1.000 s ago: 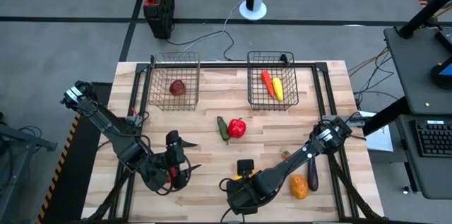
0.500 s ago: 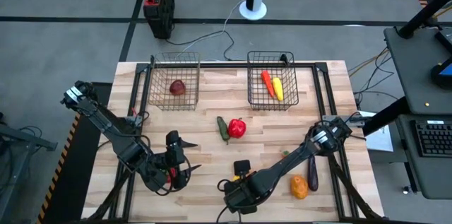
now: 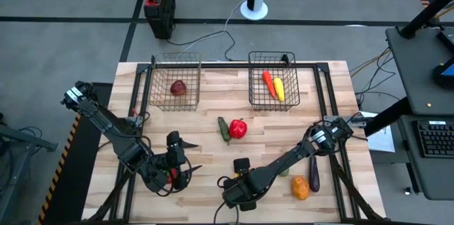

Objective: Sort produce into baskets
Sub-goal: Put the yellow lemon into the left yellow wire basket

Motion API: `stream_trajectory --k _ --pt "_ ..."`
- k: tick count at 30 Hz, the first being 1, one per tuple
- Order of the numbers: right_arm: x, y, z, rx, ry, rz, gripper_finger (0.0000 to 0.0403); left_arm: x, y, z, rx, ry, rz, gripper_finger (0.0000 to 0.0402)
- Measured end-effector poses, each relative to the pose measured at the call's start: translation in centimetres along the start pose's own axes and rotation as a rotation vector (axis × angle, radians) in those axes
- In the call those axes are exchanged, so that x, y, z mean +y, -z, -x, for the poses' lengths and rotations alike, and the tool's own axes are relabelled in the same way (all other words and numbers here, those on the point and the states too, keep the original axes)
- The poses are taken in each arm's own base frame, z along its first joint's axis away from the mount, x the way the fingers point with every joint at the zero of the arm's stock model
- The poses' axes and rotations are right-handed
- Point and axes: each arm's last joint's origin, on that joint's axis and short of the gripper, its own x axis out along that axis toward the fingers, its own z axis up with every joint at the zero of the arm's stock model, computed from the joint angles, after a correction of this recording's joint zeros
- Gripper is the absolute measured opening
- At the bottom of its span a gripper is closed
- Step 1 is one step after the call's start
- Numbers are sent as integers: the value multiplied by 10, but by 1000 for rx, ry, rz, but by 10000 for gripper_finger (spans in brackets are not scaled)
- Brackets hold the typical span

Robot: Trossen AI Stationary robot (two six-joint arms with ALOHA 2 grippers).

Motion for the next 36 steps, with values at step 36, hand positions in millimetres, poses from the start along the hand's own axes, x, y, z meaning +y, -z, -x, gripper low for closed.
stream_trajectory --k 36 --pt "-12 -39 22 -375 -208 85 308 -16 15 3 -67 88 -146 322"
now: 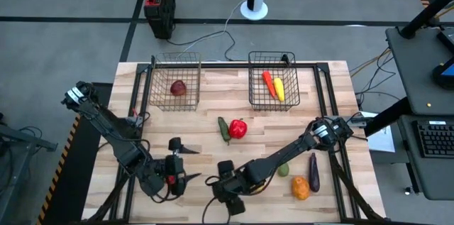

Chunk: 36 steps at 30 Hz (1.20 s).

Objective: Sort produce into baskets
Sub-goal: Put the yellow lemon into the left yellow wire basket

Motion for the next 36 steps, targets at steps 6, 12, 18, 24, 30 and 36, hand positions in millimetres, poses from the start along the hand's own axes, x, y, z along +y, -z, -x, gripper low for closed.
stream_trajectory --k 6,12,18,24,30,36 --pt "-8 -16 -5 -195 -129 42 311 -21 3 13 -66 45 -118 322" --pt "-27 -16 -17 -298 -195 -14 310 -33 3 35 -136 -3 -192 322" --pt "-40 -20 -21 -429 -260 -77 312 -39 2 45 -150 21 -233 322" --pt "-50 -26 -18 -496 -280 -137 316 -40 7 49 -138 30 -273 322" --pt "-57 -33 -10 -557 -282 -154 307 -43 9 53 -136 61 -292 322" --pt "-69 -35 -4 -579 -234 -190 318 -45 10 56 -138 69 -302 322"
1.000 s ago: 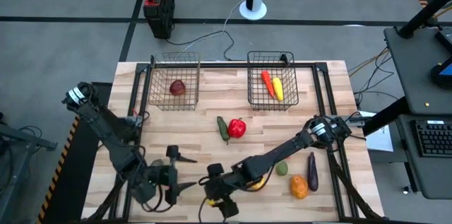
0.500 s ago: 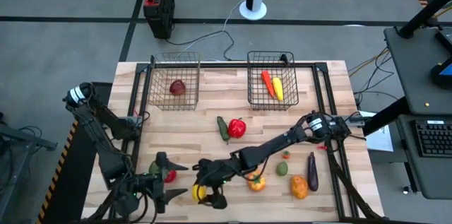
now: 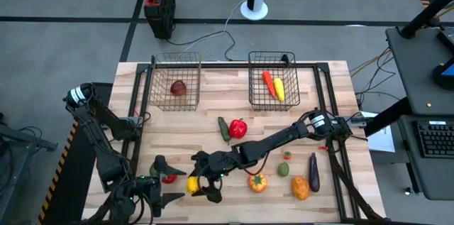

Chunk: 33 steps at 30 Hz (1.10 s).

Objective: Sort produce into baskets
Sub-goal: Put the yellow lemon into the left yellow wire basket

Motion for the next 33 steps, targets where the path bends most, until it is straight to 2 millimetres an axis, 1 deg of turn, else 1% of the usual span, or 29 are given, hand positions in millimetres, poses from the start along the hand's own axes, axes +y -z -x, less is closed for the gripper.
stream_trajectory --k 2,6,10,14,17,20,24,28,31,33 --pt "-4 -2 1 -10 11 -3 318 0 1 0 4 -1 -7 322" --pt "-10 -11 3 -73 9 9 310 0 3 0 18 -4 -36 322" --pt "-21 -15 6 -84 20 17 308 3 3 2 38 -31 -78 322" --pt "-28 -13 7 -82 3 14 317 8 -5 5 42 -71 -88 322" --pt "-29 -10 10 -66 -6 17 319 9 -9 6 44 -72 -93 322" --pt "-26 -9 21 -76 -11 39 312 10 -8 6 50 -74 -101 322" --pt "-20 -11 49 -136 7 50 307 10 -8 6 46 -89 -87 322" --pt "-17 -4 75 -241 60 45 315 12 -8 6 31 -158 -82 322" --pt "-18 4 87 -347 63 -8 320 14 -6 3 31 -204 -94 322" --pt "-19 9 92 -419 55 -92 319 16 -6 1 32 -231 -95 322"
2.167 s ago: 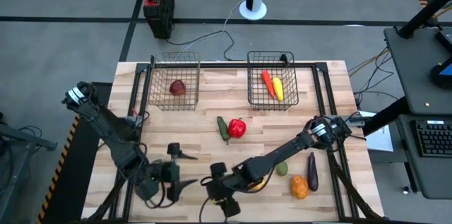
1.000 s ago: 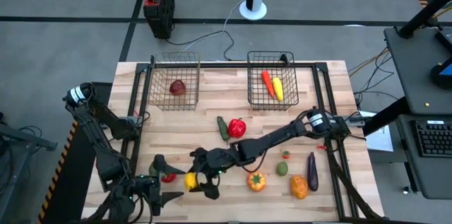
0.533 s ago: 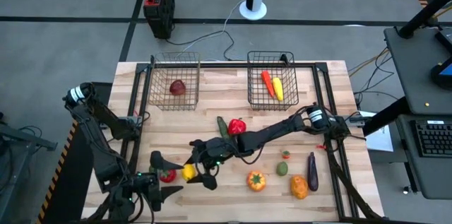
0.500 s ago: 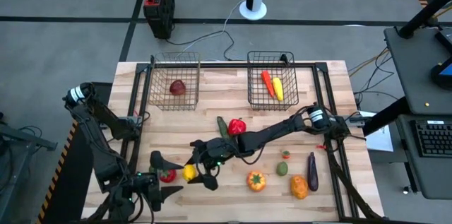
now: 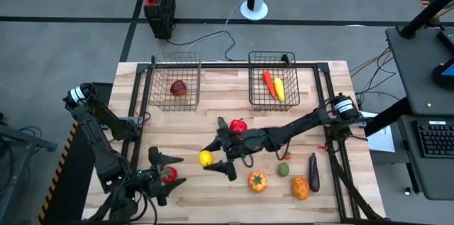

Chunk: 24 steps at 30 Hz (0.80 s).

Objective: Sort produce into baskets
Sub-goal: Put the yellow lemon into the left yellow wire basket

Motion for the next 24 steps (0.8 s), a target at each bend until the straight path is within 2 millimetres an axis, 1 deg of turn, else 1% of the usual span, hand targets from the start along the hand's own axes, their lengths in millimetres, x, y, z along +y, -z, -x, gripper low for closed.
stream_trajectory --k 3,6,10,16,24 --pt "-4 7 5 -58 -8 -104 313 -1 2 -6 14 -23 -8 322" --pt "-7 13 8 -71 -12 -151 309 -3 3 -17 35 -50 -11 323" --pt "-7 16 9 -82 15 -153 313 -7 5 -31 55 -87 11 325" --pt "-5 14 8 -89 14 -147 320 -2 2 -48 68 -131 82 325" --pt "-5 14 8 -87 16 -126 311 2 -2 -60 67 -149 114 325"
